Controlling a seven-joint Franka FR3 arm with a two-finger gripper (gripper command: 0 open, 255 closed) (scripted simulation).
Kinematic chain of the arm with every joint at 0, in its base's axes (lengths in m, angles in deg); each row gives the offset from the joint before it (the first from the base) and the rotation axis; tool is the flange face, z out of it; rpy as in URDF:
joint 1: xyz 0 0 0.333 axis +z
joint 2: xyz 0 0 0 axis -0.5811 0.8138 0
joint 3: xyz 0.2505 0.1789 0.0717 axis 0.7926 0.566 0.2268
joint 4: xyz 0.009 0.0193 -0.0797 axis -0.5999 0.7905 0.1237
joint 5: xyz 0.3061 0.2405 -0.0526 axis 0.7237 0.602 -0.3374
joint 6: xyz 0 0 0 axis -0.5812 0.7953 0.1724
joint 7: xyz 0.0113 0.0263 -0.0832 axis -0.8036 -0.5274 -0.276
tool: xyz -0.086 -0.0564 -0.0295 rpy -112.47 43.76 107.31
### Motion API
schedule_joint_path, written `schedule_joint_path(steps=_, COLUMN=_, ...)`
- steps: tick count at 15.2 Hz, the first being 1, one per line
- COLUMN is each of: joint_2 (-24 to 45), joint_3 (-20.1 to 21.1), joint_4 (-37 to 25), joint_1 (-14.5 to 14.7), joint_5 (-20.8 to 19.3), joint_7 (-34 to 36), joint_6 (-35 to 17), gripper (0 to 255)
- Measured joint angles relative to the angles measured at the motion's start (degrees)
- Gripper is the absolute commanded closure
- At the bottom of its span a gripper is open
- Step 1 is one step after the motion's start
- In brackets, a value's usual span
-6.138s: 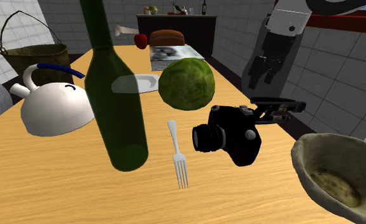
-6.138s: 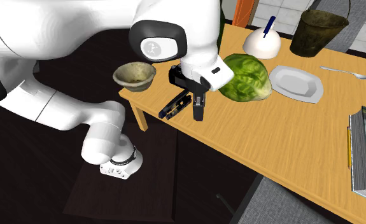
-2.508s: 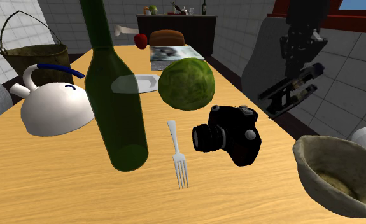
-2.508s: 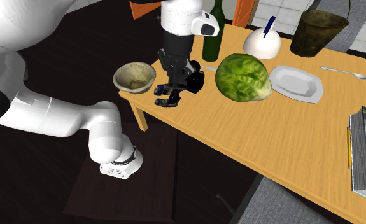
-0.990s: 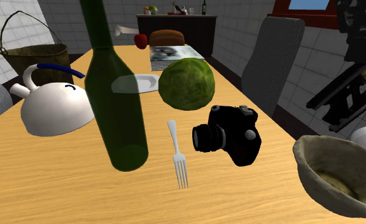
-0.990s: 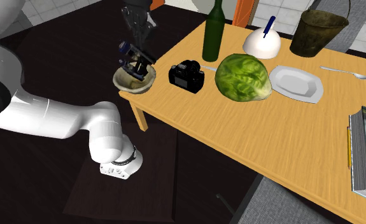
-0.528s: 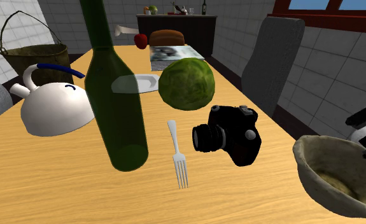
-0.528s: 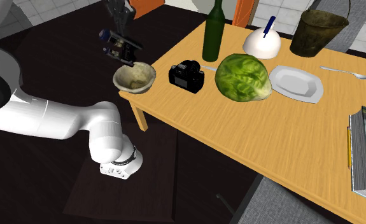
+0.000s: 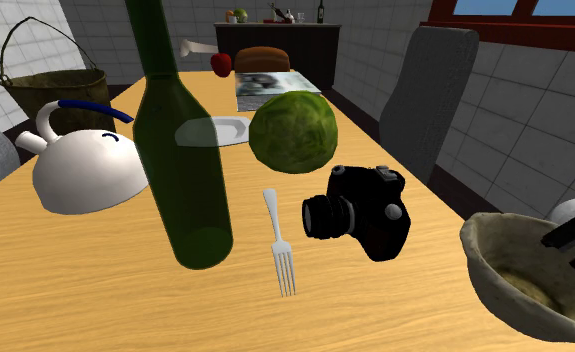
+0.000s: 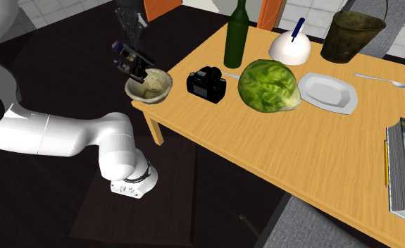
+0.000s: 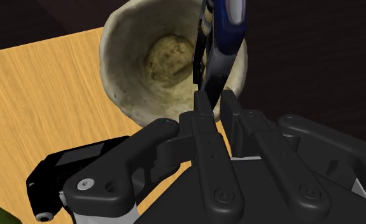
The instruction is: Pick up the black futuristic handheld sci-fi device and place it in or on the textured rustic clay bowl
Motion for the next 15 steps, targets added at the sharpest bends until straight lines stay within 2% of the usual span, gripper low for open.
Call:
schedule_joint_path(steps=10, joint_2=-5.5, joint_3=0.6, joint_4=10.9, joint_1=0.7, joint_5=0.7, joint_7=-1.7, joint_6=-5.7, gripper=255)
schedule_joint_path(steps=15, joint_2=-6.0, joint_3=0.8, joint_4=12.1, joint_1=0.8, joint_5=0.8, joint_7=-1.8, joint_6=-6.5, gripper=255)
